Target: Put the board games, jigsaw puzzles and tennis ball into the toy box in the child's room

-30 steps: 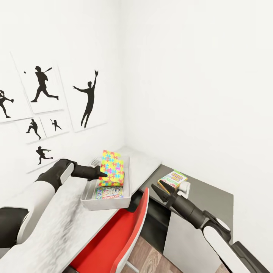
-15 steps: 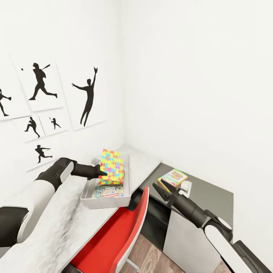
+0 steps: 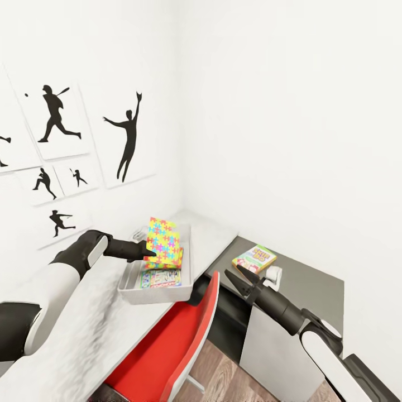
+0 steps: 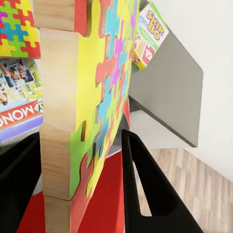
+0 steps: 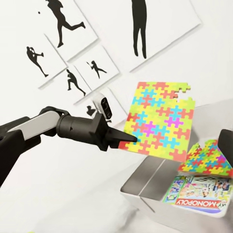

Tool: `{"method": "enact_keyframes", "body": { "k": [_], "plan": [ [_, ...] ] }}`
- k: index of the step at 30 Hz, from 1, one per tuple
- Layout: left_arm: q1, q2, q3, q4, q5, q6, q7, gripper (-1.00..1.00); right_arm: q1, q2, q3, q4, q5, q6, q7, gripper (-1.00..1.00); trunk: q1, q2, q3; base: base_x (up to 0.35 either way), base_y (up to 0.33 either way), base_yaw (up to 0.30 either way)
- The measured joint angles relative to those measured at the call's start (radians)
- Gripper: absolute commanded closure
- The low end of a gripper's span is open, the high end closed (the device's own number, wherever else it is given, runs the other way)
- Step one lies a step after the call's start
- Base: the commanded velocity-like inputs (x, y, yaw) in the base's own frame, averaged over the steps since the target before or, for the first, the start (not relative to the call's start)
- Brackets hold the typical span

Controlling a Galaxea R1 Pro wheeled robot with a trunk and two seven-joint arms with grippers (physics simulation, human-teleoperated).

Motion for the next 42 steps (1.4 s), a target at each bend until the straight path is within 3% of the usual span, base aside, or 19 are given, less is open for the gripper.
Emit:
{"method": "enact_keyframes", "body": {
  "k": [42],
  "plan": [
    [0.0, 0.0, -0.006, -0.001, -0.003, -0.005, 0.0, 1.0, 0.0, 0.001, 0.0, 0.0, 0.0, 0.001, 0.0, -1.0, 0.0, 0.0, -0.069, 0.0, 0.0, 0.0]
  ]
}}
